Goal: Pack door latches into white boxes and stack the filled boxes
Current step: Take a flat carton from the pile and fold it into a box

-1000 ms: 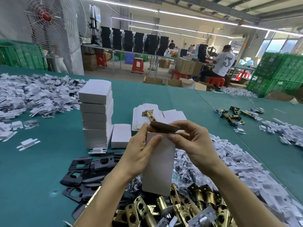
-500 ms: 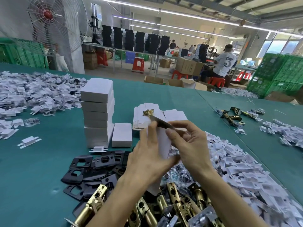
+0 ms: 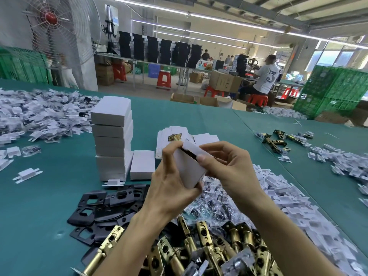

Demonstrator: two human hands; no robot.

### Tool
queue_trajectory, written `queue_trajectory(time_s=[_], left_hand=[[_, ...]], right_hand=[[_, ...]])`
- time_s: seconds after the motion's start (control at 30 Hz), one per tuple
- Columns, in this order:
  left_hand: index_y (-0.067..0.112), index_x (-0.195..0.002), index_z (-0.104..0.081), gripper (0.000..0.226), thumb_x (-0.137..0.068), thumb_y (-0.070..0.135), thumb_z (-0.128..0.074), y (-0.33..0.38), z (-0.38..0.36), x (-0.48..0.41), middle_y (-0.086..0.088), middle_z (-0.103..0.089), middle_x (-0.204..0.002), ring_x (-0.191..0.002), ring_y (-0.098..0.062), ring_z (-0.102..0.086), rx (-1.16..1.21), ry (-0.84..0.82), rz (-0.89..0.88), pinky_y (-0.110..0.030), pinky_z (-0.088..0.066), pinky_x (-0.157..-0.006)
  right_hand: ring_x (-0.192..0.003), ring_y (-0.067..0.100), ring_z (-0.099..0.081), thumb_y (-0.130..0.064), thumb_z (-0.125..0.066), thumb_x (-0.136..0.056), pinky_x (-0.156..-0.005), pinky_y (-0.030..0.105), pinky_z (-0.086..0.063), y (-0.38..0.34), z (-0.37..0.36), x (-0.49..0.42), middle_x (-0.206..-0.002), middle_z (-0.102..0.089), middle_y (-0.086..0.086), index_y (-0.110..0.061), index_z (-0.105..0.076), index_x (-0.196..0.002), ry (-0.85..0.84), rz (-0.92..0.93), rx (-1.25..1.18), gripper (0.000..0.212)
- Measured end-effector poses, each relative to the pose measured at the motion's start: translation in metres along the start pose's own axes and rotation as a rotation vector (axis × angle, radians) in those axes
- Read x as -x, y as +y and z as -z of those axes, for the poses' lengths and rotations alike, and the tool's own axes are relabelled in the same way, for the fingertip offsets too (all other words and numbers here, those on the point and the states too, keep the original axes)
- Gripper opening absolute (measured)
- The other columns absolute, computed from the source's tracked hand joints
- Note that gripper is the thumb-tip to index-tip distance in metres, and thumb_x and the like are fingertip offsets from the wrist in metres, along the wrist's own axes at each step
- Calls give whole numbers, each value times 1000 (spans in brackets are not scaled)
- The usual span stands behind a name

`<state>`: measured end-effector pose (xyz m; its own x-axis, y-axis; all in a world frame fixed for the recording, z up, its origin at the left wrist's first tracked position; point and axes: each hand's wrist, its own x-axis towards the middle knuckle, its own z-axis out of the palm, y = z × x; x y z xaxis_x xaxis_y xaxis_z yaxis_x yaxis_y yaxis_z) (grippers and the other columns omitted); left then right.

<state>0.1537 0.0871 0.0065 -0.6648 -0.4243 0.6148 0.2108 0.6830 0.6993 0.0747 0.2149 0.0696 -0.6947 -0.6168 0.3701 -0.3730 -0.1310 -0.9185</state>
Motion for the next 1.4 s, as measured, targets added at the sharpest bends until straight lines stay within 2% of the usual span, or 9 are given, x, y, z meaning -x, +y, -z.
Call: queue_trajectory(time_s=[0.17,0.33,0.53,0.63,0.8,0.93,1.07,1.2,1.4], left_hand=[[42,-144,-17,99,-70,32,-81,3,-1,1,2,-54,-129,-91,-18,-64,-98,-10,-7,-36,-59,-68],[41,-145,-19,96,-70,37,-78,4,-2,1,4,-54,-128,-92,-17,-63,-92,0,26,-39,-59,-69],[49,-141,-11,98,-68,39,-76,1,3,-2,2,-57,-113,-80,-16,-67,-16,28,65,-42,-60,-64],[54,-138,-12,97,-70,38,-79,1,6,-3,0,-56,-113,-77,-16,-68,26,-3,32,-41,-60,-61],[60,-136,-16,95,-69,37,-80,-1,6,-3,2,-53,-119,-81,-16,-68,71,-78,15,-39,-61,-63],[57,-136,-21,91,-69,35,-78,1,4,-2,4,-48,-127,-83,-21,-67,133,-135,15,-41,-61,-66],[55,-129,-27,81,-72,35,-81,0,4,-2,17,-44,-124,-92,-13,-63,92,-89,-2,-33,-60,-70],[44,-122,-35,71,-72,35,-84,-2,8,-4,10,-51,-119,-91,-16,-63,58,-4,-3,-37,-59,-65],[46,-108,-28,69,-71,43,-86,-3,10,-4,10,-58,-105,-82,-11,-63,-80,27,-20,-40,-57,-59]], right_hand=[[-78,15,-72,-5,-75,-85,-67,28,-57,-1,3,1,-86,-76,5,-24,-75,-80,31,-40,0,20],[-79,7,-73,-11,-74,-86,-69,21,-54,-3,-5,3,-85,-77,-7,-26,-77,-87,41,15,126,15],[-108,-4,-57,-11,-60,-97,-86,12,-47,-5,-2,4,-116,-60,-9,-28,-65,-120,-167,68,301,29],[-114,5,-57,-10,-62,-94,-92,22,-50,-3,7,3,-117,-57,0,-25,-63,-123,-245,81,218,33],[-87,12,-69,-12,-77,-69,-78,22,-54,1,15,-2,-92,-72,1,-14,-76,-93,-177,152,-19,24],[-83,18,-66,-14,-82,-62,-77,34,-57,5,18,-4,-88,-69,-1,-20,-80,-80,-170,165,-34,19],[-86,14,-69,-20,-80,-72,-77,27,-57,7,16,-3,-96,-70,0,-18,-78,-89,-170,281,192,18],[-97,13,-69,-27,-76,-77,-78,23,-56,15,10,3,-108,-68,-2,-24,-76,-98,-145,275,263,21],[-77,17,-73,-22,-74,-88,-75,43,-60,19,-4,10,-90,-75,-1,-35,-73,-110,-148,124,212,26]])
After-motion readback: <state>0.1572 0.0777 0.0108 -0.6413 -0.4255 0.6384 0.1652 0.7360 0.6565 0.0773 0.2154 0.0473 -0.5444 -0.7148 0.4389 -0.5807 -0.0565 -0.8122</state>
